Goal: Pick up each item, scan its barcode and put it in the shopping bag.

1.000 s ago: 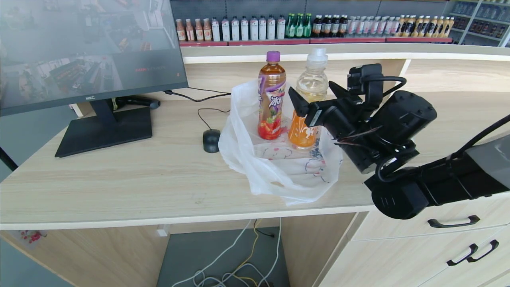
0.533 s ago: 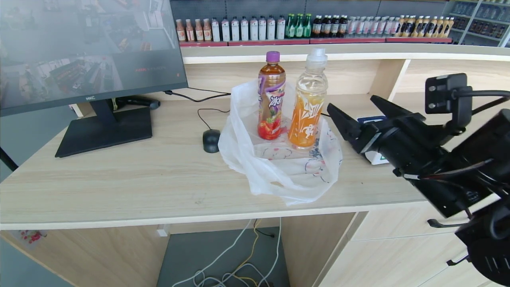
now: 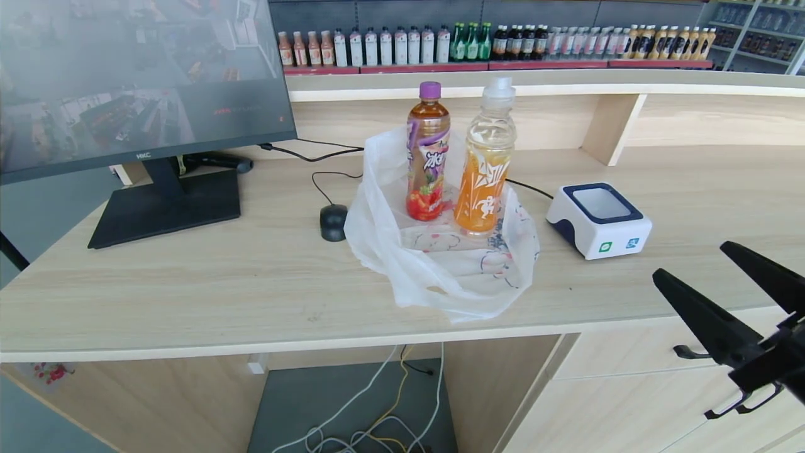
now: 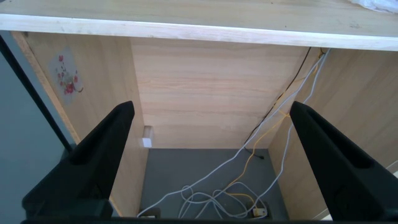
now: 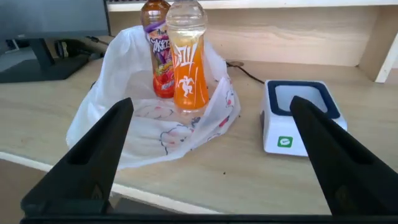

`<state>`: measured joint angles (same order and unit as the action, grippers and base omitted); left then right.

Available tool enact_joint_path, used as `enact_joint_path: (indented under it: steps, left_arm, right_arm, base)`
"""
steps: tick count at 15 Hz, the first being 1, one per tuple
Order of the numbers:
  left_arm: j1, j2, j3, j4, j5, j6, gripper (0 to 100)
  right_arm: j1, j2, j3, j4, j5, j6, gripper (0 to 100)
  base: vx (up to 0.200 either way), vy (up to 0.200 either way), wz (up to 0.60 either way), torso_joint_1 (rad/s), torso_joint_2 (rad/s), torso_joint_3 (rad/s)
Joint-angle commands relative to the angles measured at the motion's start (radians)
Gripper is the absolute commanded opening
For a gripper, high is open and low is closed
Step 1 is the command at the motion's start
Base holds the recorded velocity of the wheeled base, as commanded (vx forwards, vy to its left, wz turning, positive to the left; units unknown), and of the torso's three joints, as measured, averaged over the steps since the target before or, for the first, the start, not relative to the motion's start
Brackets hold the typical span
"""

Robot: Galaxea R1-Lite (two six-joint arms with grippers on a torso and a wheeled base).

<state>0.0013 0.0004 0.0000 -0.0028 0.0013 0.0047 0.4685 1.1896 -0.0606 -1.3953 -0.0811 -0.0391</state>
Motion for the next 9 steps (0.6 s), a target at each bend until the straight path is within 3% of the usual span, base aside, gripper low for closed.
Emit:
enact_joint_path:
  steps: [1, 3, 7, 8, 9]
  left_arm:
    - [0.000, 0.000, 0.000, 0.000, 0.000, 0.000, 100]
    - [-0.001, 0.000, 0.000, 0.001, -0.001, 0.001, 100]
    - [0.000, 0.000, 0.000, 0.000, 0.000, 0.001, 100]
    - [-0.001, 0.000, 0.000, 0.000, -0.001, 0.001, 100]
    - [0.000, 0.000, 0.000, 0.000, 0.000, 0.001, 100]
  right_arm:
    - [-0.001, -0.183, 0.061, 0.144, 0.003, 0.031, 100]
    - [0.010, -0.354, 0.059, 0.430, 0.004, 0.044, 100]
    - [0.073, -0.581, 0.059, 0.809, 0.003, 0.021, 100]
    - [0.073, -0.682, 0.059, 0.957, 0.003, 0.015, 100]
    - [0.073, -0.720, 0.059, 1.009, 0.003, 0.010, 100]
  base:
    - [0.000, 0.000, 0.00, 0.000, 0.00, 0.000]
    - [0.000, 0.000, 0.00, 0.000, 0.00, 0.000]
    - [0.000, 0.000, 0.00, 0.000, 0.00, 0.000]
    - [0.000, 0.000, 0.00, 0.000, 0.00, 0.000]
    - [0.000, 0.000, 0.00, 0.000, 0.00, 0.000]
